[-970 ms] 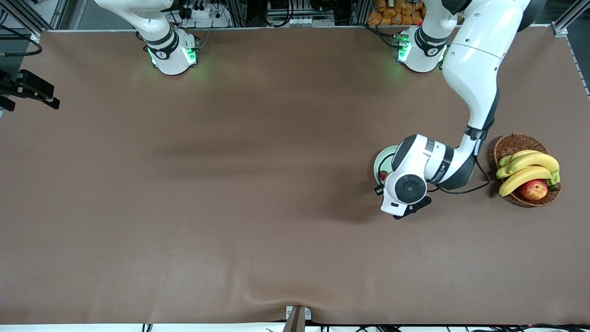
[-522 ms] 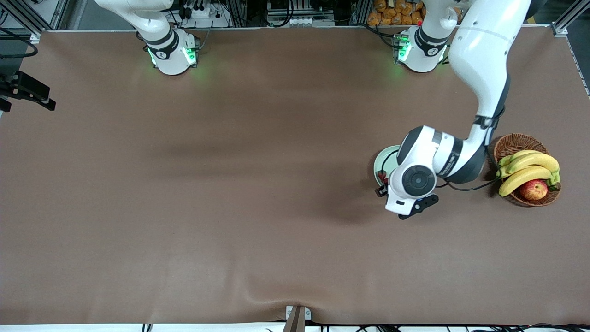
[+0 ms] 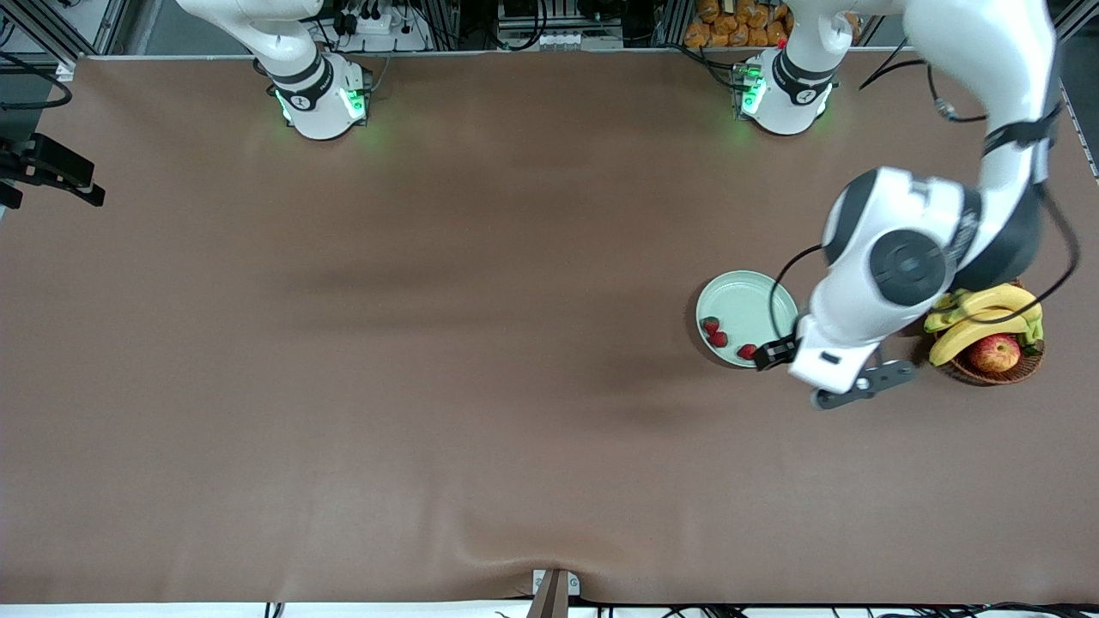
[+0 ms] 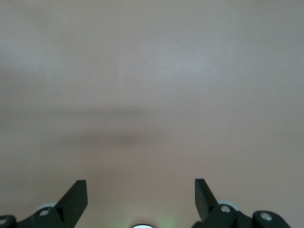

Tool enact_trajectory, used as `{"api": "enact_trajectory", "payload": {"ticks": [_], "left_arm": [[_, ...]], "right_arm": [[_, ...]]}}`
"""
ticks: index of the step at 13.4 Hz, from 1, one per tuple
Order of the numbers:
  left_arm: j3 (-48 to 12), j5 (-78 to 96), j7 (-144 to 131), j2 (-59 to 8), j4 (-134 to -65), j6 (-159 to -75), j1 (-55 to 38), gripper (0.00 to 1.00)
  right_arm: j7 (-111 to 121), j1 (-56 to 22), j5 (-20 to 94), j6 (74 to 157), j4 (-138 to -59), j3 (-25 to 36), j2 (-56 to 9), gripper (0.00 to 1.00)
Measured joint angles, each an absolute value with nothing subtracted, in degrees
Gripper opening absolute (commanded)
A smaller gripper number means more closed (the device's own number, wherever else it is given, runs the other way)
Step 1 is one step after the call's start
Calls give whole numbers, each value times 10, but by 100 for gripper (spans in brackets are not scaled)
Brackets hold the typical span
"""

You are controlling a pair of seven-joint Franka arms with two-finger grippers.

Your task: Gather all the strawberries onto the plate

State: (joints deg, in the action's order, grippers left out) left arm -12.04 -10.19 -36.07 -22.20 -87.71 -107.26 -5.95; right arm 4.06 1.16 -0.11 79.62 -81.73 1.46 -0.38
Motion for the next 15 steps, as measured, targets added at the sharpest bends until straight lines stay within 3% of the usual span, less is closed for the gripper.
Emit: {"api": "enact_trajectory", "payload": {"ticks": [7,10,15], "left_arm": [[-120,-55,-276,-94,-873,-979,-13,100],[-111,-15,-141,-57,-874,-958,32,100],[-80,4,-87,-15,-875,-903,30,100]], "right_arm": [[40,18,-2,798,-823,15,-4,100],[40,21,-2,800,-823,15,-4,100],[40,21,-2,801,-823,15,-4,100]]}}
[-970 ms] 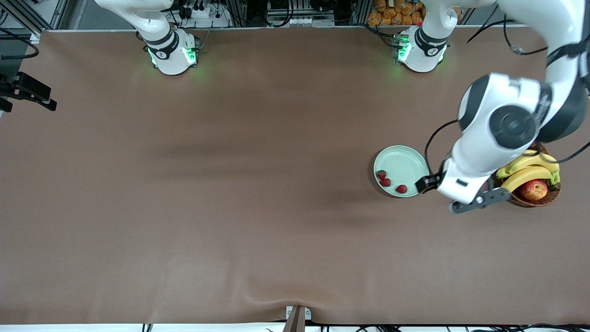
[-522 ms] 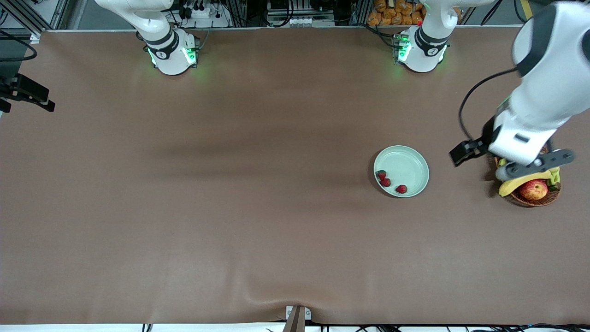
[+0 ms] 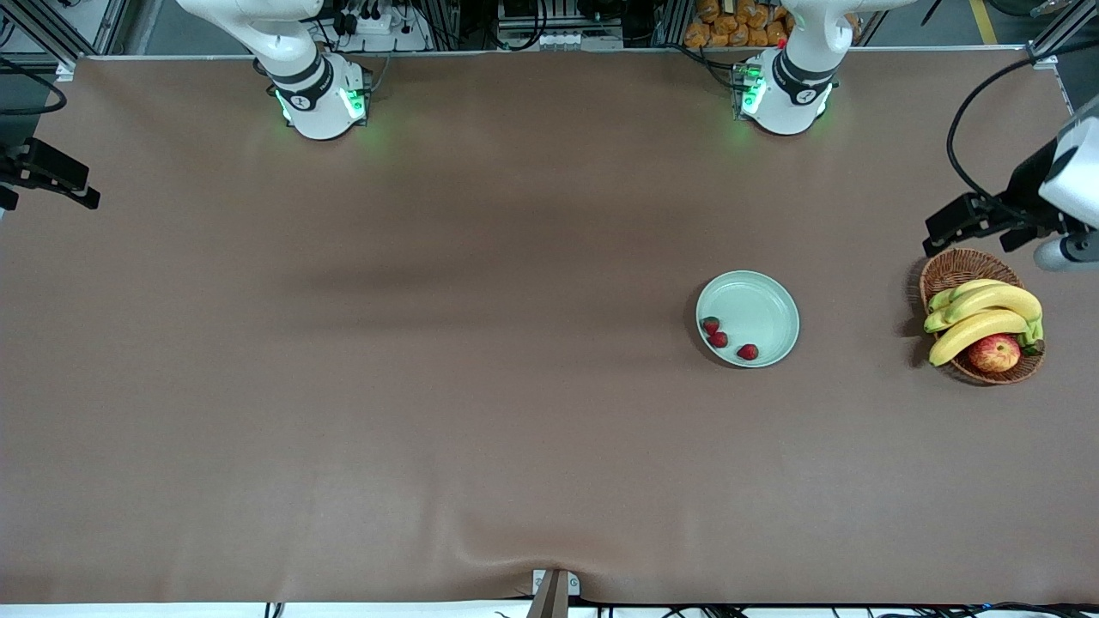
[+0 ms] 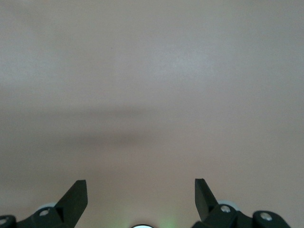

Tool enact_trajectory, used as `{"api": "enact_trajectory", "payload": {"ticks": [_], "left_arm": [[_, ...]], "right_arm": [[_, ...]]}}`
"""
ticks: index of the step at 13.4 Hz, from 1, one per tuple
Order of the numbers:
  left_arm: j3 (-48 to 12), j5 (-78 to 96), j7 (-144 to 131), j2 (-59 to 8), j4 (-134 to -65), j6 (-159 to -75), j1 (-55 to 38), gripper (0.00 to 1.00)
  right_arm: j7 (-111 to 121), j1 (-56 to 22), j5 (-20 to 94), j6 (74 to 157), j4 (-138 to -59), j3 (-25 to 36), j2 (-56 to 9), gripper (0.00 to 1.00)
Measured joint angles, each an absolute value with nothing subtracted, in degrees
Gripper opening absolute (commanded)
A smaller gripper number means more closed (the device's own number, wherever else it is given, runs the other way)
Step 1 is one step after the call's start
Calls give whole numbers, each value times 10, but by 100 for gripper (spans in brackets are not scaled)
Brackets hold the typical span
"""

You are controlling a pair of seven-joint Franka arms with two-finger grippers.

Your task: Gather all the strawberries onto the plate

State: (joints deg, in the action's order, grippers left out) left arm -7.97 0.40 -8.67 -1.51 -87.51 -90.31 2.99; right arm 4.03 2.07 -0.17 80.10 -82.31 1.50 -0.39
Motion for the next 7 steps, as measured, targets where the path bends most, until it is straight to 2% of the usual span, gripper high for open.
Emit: {"api": "enact_trajectory", "payload": {"ticks": [4,7], "left_arm": [[-44,21,-88,0,-878,-868,3,100],[-42,27,-87,1,-880,-865,1,100]], "right_arm": [[40,21,-2,803,-823,15,-4,100],[40,23,-2,804,-823,15,-4,100]]}}
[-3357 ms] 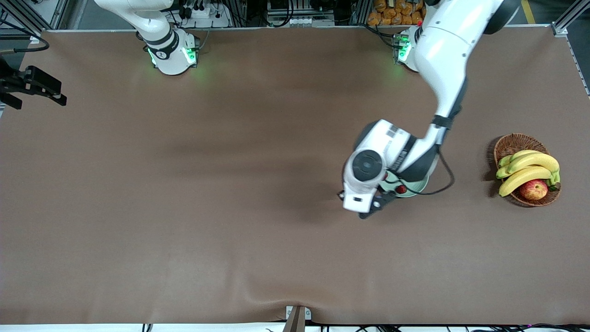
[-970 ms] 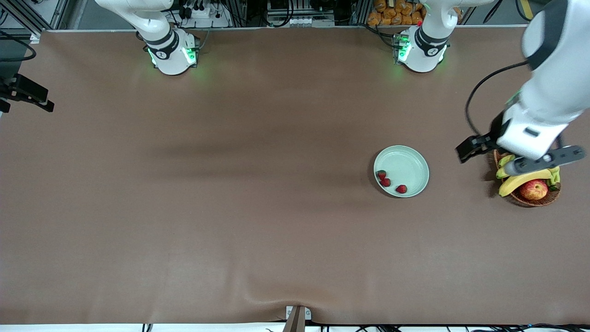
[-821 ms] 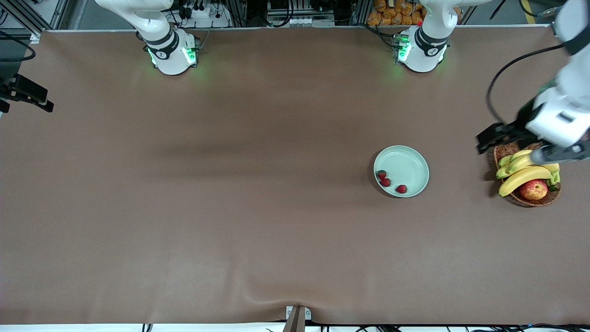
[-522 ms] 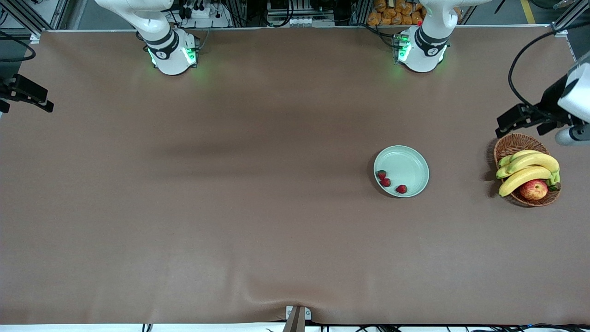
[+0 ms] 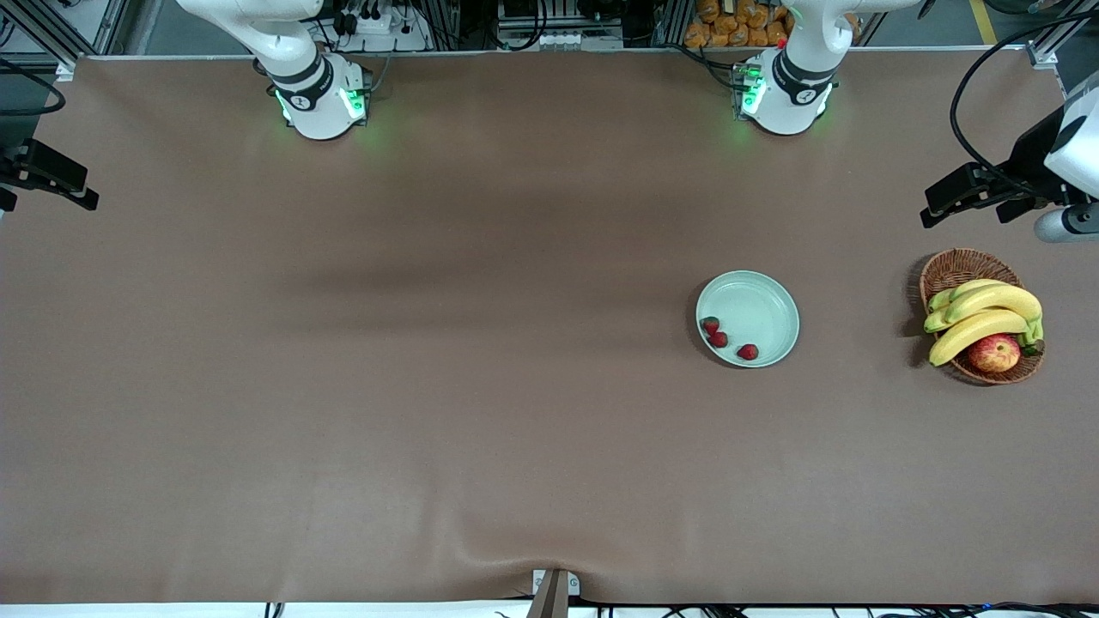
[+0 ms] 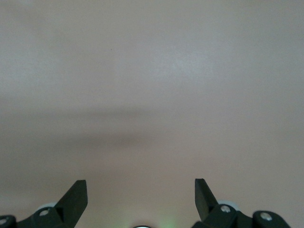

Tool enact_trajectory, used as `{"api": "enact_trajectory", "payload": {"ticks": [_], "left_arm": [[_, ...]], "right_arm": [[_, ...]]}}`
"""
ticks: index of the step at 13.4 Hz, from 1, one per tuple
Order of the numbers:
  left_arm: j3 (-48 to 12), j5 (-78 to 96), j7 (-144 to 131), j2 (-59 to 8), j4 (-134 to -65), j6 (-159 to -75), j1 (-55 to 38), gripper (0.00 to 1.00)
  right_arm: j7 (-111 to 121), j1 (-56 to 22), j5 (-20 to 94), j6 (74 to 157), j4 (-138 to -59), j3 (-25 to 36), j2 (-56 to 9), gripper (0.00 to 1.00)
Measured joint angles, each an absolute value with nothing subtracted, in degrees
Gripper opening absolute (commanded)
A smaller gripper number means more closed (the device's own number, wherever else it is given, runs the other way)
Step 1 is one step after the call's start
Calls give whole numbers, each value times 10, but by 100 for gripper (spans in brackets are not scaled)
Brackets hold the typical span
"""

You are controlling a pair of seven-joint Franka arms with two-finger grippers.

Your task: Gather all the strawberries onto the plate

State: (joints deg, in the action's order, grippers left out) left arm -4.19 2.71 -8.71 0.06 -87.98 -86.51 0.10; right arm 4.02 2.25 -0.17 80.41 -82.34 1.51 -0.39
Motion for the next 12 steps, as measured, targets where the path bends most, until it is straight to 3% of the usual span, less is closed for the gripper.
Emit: {"api": "enact_trajectory", "payload": {"ticks": [12], "left_arm": [[-66,-11,-78,34,-900,-849,-2,100]], "right_arm": [[40,24,-2,804,-824,15,-4,100]]}}
